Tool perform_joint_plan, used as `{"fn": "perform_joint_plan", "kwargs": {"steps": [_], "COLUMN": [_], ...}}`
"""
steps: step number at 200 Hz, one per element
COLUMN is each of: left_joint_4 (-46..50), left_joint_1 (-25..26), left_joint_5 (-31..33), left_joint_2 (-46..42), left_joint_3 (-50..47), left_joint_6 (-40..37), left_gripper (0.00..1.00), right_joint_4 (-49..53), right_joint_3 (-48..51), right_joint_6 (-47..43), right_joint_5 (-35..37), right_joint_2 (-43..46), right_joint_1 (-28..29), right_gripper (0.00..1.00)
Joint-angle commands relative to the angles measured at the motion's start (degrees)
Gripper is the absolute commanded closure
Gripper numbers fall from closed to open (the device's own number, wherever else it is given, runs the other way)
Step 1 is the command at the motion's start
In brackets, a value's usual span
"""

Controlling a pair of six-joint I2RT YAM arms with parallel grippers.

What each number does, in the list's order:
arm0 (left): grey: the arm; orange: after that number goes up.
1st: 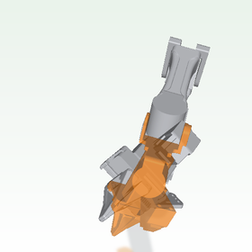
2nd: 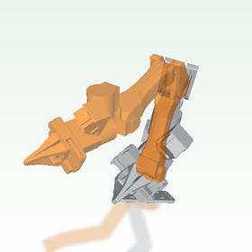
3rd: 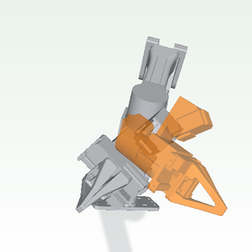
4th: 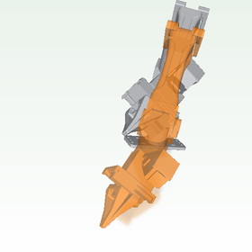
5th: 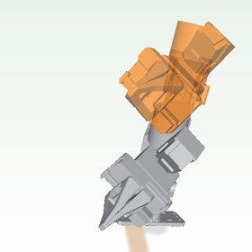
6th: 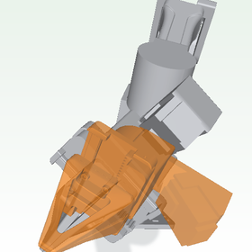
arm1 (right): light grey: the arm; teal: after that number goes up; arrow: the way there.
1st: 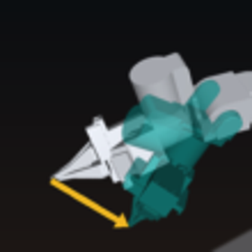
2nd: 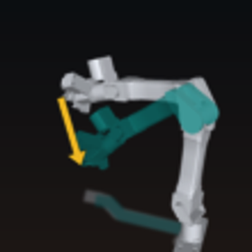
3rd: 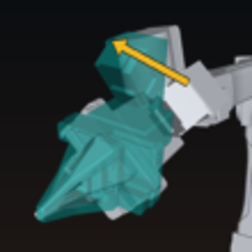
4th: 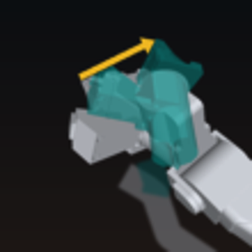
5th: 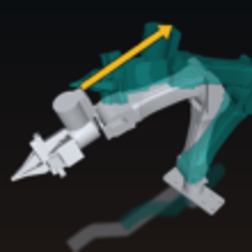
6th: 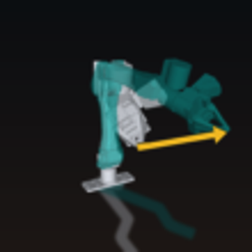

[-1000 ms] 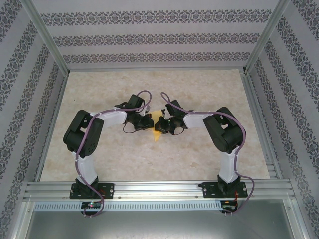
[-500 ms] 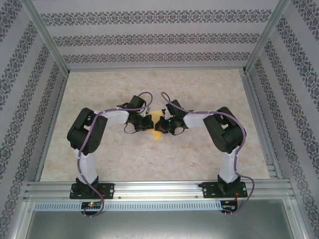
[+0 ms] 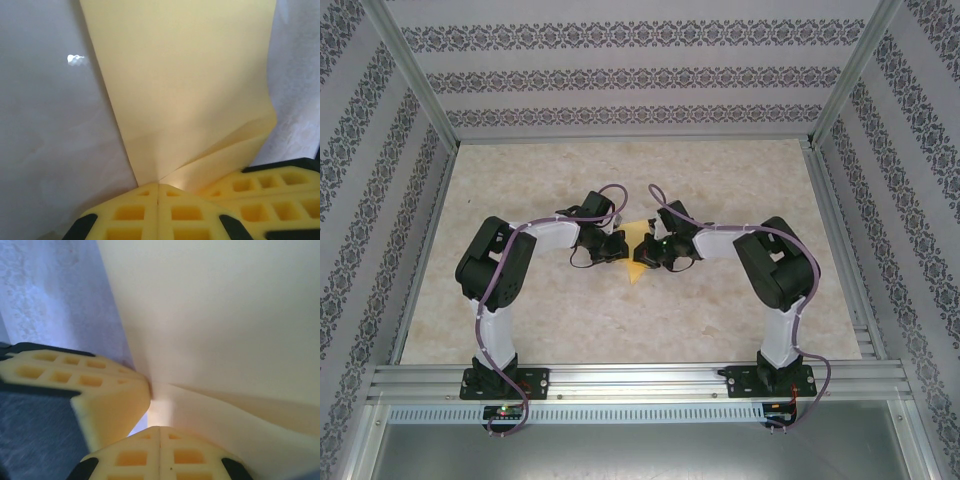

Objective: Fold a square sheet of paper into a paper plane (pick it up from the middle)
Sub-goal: Third fold the triangle at the center of the table.

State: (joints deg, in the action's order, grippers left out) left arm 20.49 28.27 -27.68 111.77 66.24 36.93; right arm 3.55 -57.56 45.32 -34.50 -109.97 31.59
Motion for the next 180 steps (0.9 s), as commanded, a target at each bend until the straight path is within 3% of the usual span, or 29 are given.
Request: {"fn": "perform_joint_plan", "kwargs": {"steps": [1,112,180], "left_joint_4": [3.3,4.4,2.8], "left_joint_1": [0.7,1.1,3.6], "left_joint_5": [3.9,3.3,-0.5], "left_joint_2": [2.1,1.2,-4.8], "left_joint_3": [0.4,2.7,4.5], "left_joint_6": [-0.8,-1.6,-2.8], "left_gripper": [1.0,1.0,0.97], "right_joint_4": [-1.4,2.9,5.8], "right_joint_3": [2.2,2.5,2.2], "right_joint_6": [0.2,-2.1,-2.7], "right_joint_5": [-0.1,3.4,6.6], "right_joint_2": [3.3,-1.2,-1.6], "right_joint_1": [-1.2,-1.9,-1.5], "right_gripper": [0.99,1.0,1.0]}}
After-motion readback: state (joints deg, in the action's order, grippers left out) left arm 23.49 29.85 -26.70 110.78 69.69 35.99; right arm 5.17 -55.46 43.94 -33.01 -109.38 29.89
